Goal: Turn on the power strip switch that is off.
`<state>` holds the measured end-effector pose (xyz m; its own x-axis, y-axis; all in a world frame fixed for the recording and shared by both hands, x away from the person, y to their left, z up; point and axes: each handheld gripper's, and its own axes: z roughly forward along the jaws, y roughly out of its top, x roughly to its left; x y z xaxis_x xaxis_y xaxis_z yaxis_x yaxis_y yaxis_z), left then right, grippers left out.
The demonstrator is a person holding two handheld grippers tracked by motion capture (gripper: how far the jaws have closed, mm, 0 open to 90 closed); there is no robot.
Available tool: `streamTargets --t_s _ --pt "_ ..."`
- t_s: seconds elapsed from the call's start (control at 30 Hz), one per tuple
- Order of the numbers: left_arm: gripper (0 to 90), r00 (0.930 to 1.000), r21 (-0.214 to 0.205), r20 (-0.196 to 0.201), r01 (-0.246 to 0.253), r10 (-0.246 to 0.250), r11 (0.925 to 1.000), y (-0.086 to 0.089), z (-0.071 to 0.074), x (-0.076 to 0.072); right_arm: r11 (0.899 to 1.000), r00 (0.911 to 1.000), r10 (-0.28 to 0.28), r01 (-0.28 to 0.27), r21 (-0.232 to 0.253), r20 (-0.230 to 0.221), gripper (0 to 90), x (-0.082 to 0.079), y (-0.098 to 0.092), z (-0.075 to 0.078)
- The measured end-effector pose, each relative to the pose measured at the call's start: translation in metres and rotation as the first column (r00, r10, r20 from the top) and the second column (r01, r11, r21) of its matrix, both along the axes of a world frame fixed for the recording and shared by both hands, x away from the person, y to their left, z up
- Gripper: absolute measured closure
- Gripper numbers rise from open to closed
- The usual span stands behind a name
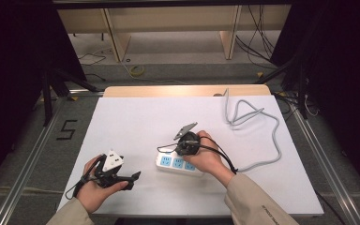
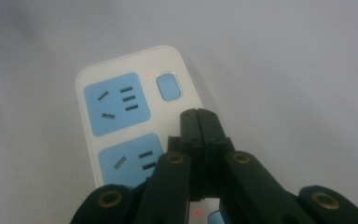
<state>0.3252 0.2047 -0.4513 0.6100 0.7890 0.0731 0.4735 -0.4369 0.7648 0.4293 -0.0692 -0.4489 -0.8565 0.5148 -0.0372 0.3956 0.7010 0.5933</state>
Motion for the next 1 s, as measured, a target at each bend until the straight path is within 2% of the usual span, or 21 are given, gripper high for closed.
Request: streamTargets --t_s 0.37,0.47,0.67,0.87,1.0 --pt "16.3 1.0000 0.003 0.000 -0.002 0.002 1.0000 -0.0006 -0.0002 -0.0001 1.000 0.9998 -0.014 0.015 -0.012 0.011 90.0 -0.0027 0.0018 -0.0018" --pt "16.3 1.0000 0.000 0.001 -0.004 0.004 1.0000 -0.0013 -0.0005 -0.0002 1.000 0.9997 -0.023 0.023 -0.002 0.009 90.0 -0.0028 0.0017 -0.0025" --pt "16.3 1.0000 0.000 -0.002 -0.005 0.005 1.0000 -0.0021 -0.0009 -0.0001 1.000 0.9998 -0.019 0.019 -0.013 0.002 90.0 -0.0029 0.0022 -0.0022" --pt "16.3 1.0000 0.000 -0.003 -0.004 0.004 1.0000 -0.0021 -0.0009 -0.0002 0.999 0.9990 -0.037 0.037 -0.006 -0.023 90.0 -0.0019 0.0016 -0.0025" --pt "16.3 1.0000 0.007 -0.003 0.002 -0.002 1.0000 -0.0024 -0.0006 -0.0002 0.999 0.9991 -0.037 0.037 -0.012 -0.019 90.0 -0.0018 0.0029 -0.0022"
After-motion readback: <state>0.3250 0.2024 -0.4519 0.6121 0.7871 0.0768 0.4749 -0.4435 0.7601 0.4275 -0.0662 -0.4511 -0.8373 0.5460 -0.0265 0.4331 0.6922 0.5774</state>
